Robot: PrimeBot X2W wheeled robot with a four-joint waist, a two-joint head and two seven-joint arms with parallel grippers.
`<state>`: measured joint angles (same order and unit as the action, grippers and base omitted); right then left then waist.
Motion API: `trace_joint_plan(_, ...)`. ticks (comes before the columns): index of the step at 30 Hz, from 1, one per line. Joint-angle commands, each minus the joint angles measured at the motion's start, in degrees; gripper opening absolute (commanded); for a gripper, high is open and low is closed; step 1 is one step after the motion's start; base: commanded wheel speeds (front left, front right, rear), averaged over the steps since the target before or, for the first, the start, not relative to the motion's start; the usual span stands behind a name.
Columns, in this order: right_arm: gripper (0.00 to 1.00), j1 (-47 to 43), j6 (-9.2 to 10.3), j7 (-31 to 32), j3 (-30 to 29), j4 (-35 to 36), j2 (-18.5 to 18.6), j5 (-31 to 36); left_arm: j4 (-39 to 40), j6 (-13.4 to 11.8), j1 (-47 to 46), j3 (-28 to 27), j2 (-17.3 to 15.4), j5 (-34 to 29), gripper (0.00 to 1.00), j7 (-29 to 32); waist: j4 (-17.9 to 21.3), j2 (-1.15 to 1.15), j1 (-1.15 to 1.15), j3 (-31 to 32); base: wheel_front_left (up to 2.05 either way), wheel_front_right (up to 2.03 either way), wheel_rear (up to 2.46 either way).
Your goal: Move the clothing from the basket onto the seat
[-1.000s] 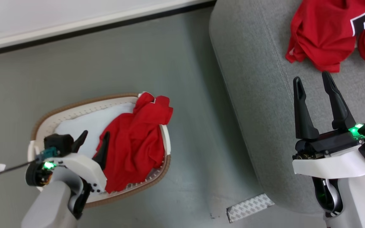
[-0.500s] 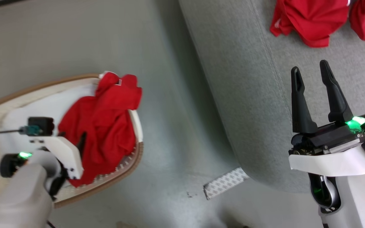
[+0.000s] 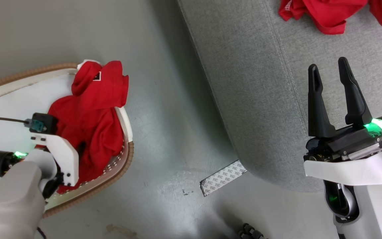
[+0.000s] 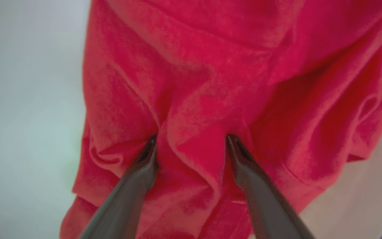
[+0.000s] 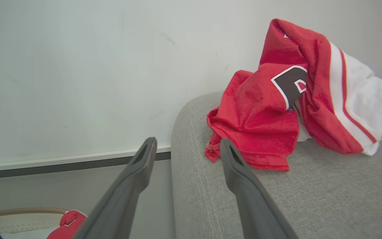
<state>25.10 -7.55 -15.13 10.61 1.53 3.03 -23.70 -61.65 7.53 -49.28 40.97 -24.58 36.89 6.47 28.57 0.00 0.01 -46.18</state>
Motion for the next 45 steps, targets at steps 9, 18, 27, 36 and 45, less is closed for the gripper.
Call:
trace_joint_plan(9,1.00,1.05,0.13,-0.02,0.90,-0.91,-0.22,-0.05,1.95,-0.10,-0.38,5.49,-3.12,6.25,0.00,-3.44,-0.13,0.00,-0.01,0.66,0.00,0.00,0.00)
trace_joint_plan(18,1.00,0.25,0.13,-0.02,-0.49,-3.07,-0.16,2.20,2.89,-0.10,3.23,10.18,-0.34,11.24,0.00,-9.80,-3.16,0.00,-0.01,8.83,0.00,0.00,0.00)
trace_joint_plan(27,1.00,-2.26,0.13,-0.02,-2.23,-6.01,-0.11,5.45,6.06,-0.10,6.39,15.14,2.86,16.76,0.00,-16.70,-7.93,0.00,-0.01,19.36,0.00,0.00,0.00)
trace_joint_plan(36,1.00,-6.35,0.13,-0.01,-3.80,-8.76,2.79,5.17,10.07,-0.10,8.36,18.57,5.56,19.25,0.00,-21.25,-13.15,0.00,-0.01,31.10,0.00,0.00,0.00)
trace_joint_plan(45,1.00,-11.32,0.13,-0.01,-4.61,-10.22,5.60,3.63,19.16,-0.16,10.50,12.06,5.57,15.09,0.00,-21.61,-18.39,0.00,-0.01,40.00,0.00,0.00,0.00)
